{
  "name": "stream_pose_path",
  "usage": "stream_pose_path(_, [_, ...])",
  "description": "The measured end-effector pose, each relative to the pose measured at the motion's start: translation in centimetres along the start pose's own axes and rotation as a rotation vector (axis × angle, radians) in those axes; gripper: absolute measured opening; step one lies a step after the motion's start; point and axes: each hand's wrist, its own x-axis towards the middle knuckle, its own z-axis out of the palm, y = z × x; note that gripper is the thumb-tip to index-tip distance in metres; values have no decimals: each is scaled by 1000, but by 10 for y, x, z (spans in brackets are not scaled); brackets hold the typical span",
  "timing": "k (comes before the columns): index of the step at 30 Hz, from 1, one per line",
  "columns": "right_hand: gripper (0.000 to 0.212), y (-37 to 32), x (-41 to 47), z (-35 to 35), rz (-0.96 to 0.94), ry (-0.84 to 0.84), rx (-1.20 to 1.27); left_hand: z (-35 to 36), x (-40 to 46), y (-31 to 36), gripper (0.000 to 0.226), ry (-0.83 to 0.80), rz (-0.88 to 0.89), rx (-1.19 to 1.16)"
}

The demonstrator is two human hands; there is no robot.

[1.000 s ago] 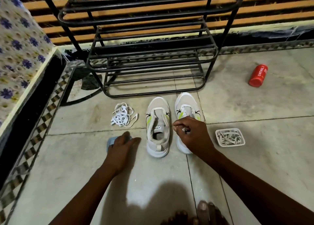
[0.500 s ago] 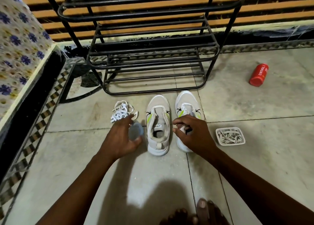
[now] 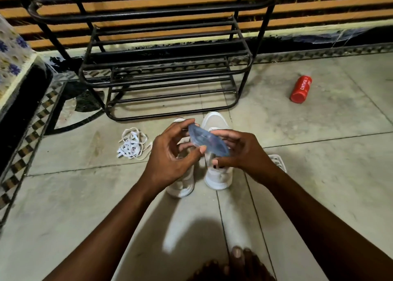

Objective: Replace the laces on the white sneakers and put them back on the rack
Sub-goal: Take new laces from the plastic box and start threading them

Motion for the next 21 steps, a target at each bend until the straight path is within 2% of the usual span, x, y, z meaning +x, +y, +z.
stream_pose_path(3, [79,8,-8,-37,16,30,-158,18,14,-12,71,-154,-18,117])
stream_pose_path(6, [80,17,-19,-69,55,36,-326,45,26,-17,83,-307,21,469])
stream_pose_path(9, [82,31,-33,-97,124,57,-379,85,34,-20,80,-404,74,696])
stream_pose_path(12, [84,40,-46,-120,136,117,-479,126,44,-28,56,-449,84,798])
stream_pose_path(14, [79,45,-54,-131,147,133,-566,150,47,-35,46,-486,55,844])
stream_pose_path(16, [72,50,-59,-136,182,126,-665,167,47,-43,47,-523,-8,843])
stream_pose_path(19, [79,66,-63,-141,265,122,-730,182,43,-56,47,-526,-68,843])
stream_pose_path(21, [73,74,-66,-140,237,133,-764,189,41,-63,48,-504,-89,834])
